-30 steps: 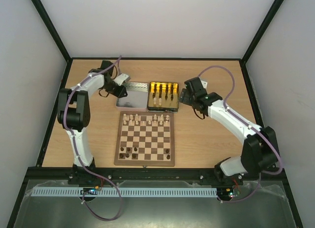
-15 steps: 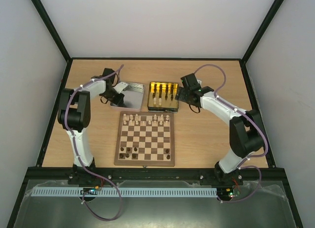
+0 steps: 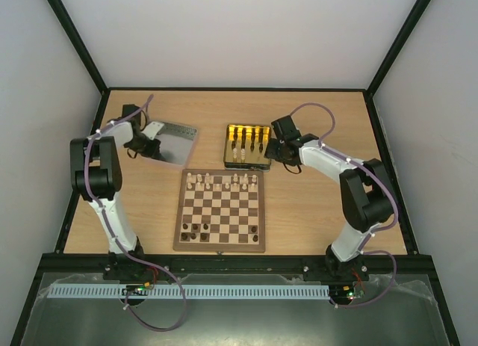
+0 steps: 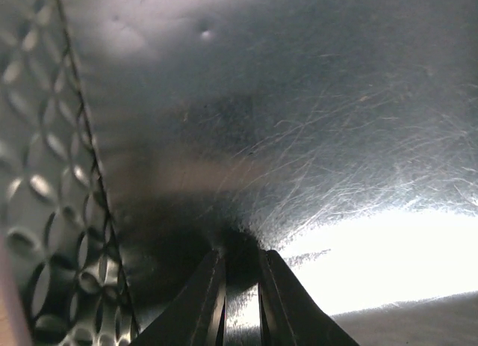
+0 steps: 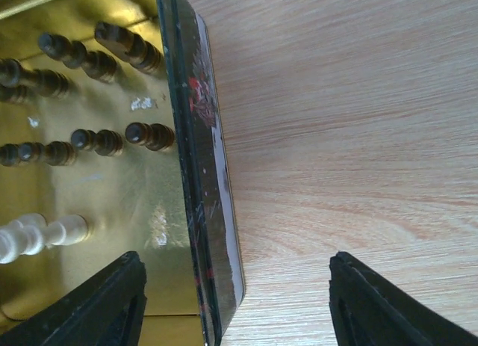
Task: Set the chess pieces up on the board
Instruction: Move the storage box to the center of the board.
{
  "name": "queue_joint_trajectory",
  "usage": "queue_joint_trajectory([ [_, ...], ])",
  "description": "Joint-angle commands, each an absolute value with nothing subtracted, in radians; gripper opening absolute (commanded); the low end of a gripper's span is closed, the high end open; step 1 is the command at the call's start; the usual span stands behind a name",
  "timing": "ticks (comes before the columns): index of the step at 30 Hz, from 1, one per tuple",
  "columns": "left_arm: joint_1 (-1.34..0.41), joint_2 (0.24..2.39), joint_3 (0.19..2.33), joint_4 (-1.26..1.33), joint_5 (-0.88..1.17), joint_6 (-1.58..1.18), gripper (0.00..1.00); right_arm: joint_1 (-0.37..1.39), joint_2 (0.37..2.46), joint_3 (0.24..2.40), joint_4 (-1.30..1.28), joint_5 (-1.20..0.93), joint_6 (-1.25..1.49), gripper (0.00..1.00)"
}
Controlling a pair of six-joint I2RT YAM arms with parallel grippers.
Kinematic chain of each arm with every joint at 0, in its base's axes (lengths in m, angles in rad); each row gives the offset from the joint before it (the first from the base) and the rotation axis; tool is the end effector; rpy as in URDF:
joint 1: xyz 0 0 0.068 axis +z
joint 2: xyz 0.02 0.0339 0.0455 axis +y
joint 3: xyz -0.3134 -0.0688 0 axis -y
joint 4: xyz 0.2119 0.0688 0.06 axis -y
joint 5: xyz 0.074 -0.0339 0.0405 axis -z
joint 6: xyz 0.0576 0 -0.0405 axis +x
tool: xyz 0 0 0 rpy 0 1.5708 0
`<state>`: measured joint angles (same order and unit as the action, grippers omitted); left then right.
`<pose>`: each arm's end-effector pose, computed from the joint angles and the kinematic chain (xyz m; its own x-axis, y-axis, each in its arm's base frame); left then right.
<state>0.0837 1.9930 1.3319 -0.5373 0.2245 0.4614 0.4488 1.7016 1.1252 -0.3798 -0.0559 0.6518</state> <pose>0.3995 0.0207 0.1954 -0.8315 0.3658 -0.4181 0.4125 0.9106 -0.0237 0.3113 0.1535 0.2516 -0.8656 0.2554 -0.4307 0.0791 0.9191 0.3861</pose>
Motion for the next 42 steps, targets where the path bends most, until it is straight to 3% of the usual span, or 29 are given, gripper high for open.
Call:
queue_joint_trajectory([
  [1, 0.154, 1.974, 1.296, -0.595, 0.211, 0.509, 0.17, 0.448, 1.743, 1.111, -0.356, -0.082, 0.644, 0.63],
  [4, 0.194, 1.96, 1.281, -0.598, 0.227, 0.525, 0.17, 0.448, 1.772, 1.118, -0.352, -0.093, 0.643, 0.6],
  [10, 0.265, 1.936, 1.269, -0.611, 0.256, 0.546, 0.17, 0.449, 1.792, 1.121, -0.348, -0.093, 0.649, 0.45],
  [16, 0.329, 1.927, 1.286, -0.629, 0.271, 0.567, 0.25, 0.448, 1.774, 1.112, -0.368, -0.066, 0.653, 0.34],
  [30, 0.399, 1.918, 1.294, -0.642, 0.304, 0.597, 0.45, 0.353, 1.728, 0.989, -0.374, -0.02, 0.701, 0.28],
  [42, 0.462, 1.9, 1.355, -0.685, 0.329, 0.616, 0.52, 0.265, 1.534, 0.903, -0.451, 0.087, 0.727, 0.25],
])
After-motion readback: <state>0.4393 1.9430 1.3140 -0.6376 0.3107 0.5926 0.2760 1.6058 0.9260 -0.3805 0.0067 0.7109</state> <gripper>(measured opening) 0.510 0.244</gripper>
